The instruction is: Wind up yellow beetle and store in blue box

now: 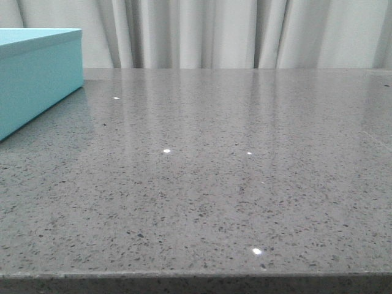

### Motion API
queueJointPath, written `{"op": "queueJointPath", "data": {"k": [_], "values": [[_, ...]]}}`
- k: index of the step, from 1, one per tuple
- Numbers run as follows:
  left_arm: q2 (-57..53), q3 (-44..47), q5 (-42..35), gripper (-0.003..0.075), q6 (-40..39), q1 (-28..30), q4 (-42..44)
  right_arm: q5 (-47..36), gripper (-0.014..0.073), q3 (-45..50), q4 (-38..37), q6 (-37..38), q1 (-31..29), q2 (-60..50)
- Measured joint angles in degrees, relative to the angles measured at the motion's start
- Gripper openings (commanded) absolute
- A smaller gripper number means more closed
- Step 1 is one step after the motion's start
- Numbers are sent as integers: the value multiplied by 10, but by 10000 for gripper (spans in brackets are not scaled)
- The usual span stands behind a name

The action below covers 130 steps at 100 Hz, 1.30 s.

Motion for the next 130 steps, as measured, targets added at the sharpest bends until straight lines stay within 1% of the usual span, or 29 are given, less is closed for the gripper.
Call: {"op": "queueJointPath", "data": {"k": [19, 36, 64, 89, 130], "values": [[-67, 85, -14, -20, 0, 0, 0, -26, -67, 27, -12, 0, 0, -27], [-102, 124, -16, -20, 0, 0, -2, -33, -67, 29, -13, 0, 0, -31], [-107, 128, -20, -20, 0, 0, -3, -44, -67, 29, -13, -1, 0, -31], [-107, 128, -22, -20, 0, -37, -3, -44, -67, 29, -13, -1, 0, -31], [-107, 128, -23, -20, 0, -37, -4, -44, -67, 29, -13, -1, 0, -32]]}}
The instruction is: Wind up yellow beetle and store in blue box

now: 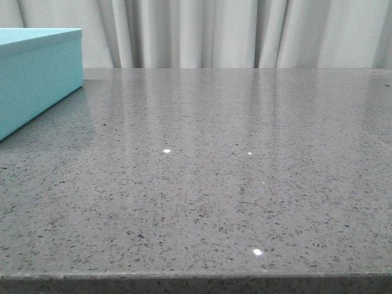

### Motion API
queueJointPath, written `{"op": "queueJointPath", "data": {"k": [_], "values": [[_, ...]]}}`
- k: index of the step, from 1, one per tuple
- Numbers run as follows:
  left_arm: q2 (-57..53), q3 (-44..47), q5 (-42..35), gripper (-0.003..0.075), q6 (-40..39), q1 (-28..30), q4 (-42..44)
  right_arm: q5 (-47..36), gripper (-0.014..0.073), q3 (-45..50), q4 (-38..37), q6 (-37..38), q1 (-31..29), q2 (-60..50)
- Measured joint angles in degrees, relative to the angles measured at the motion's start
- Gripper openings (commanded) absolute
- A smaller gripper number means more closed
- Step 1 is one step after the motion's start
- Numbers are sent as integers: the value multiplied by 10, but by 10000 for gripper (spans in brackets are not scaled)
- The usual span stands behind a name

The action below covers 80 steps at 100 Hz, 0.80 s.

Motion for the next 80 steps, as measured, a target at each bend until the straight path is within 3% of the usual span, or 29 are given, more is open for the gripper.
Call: {"op": "queueJointPath", "data": {"k": [31, 56, 66, 80], "values": [[-48, 47, -12, -20, 0, 0, 1, 0, -67, 0, 0, 0, 0, -1], [-155, 168, -156, -20, 0, 0, -2, 0, -67, 0, 0, 0, 0, -1], [-219, 171, -160, -20, -12, 0, -7, 0, -67, 0, 0, 0, 0, -1], [-271, 171, -104, -20, -26, 0, -10, 0, -67, 0, 0, 0, 0, -1]]}}
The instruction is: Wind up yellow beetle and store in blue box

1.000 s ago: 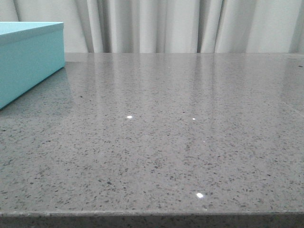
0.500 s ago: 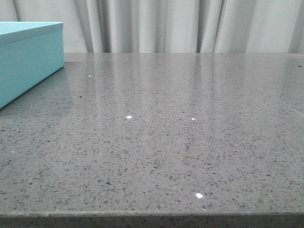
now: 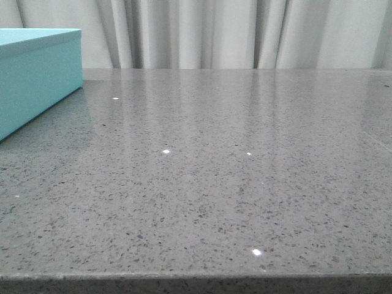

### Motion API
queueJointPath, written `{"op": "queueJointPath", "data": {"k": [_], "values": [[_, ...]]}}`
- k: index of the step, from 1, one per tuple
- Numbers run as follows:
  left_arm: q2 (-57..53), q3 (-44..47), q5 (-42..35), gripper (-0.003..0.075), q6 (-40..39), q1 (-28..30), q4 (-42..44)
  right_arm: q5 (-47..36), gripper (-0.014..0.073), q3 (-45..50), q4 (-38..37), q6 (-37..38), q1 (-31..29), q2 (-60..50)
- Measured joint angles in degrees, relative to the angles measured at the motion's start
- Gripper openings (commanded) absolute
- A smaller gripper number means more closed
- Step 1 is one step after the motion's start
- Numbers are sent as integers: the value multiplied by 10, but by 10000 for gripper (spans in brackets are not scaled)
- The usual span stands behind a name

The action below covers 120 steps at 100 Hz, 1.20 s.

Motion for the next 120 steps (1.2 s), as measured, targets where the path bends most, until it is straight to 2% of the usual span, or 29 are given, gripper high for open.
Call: {"op": "queueJointPath", "data": {"k": [9, 120], "values": [[0, 0, 19, -20, -2, 0, 0, -1, -67, 0, 0, 0, 0, 0], [0, 0, 21, -20, -4, 0, -1, -1, -67, 0, -10, -2, 0, 0]]}}
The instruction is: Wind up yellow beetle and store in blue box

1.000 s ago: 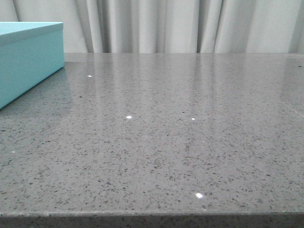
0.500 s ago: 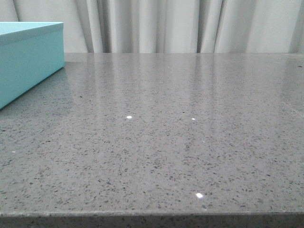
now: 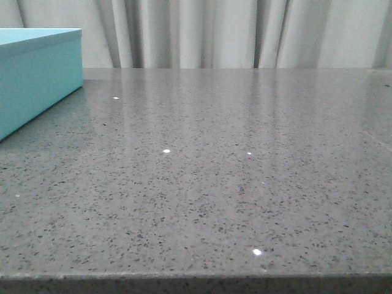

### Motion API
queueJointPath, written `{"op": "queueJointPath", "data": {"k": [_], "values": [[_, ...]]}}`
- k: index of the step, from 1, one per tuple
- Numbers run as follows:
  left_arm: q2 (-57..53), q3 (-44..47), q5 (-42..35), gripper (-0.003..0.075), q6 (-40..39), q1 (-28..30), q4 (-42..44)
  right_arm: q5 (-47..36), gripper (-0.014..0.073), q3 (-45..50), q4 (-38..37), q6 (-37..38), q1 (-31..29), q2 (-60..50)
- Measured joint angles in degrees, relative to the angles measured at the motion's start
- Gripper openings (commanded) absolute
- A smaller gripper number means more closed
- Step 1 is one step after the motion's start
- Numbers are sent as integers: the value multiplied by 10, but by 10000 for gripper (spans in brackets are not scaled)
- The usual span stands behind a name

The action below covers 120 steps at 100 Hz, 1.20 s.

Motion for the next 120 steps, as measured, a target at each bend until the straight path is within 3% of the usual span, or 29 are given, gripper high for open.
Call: {"op": "queueJointPath", "data": {"k": [22, 45, 55, 88, 120], "values": [[0, 0, 0, -20, 0, 0, 0, -22, -67, 2, -3, 0, -1, 0], [0, 0, 0, -20, 0, 0, 0, -175, -67, 81, 32, 0, -61, -1], [0, 0, 0, -20, 0, 0, 0, -202, -67, 117, 40, 0, -97, -12], [0, 0, 0, -20, 0, 0, 0, -221, -67, 215, 41, 0, -176, -64], [0, 0, 1, -20, 0, 0, 0, -183, -67, 240, 41, 0, -189, -81]]}}
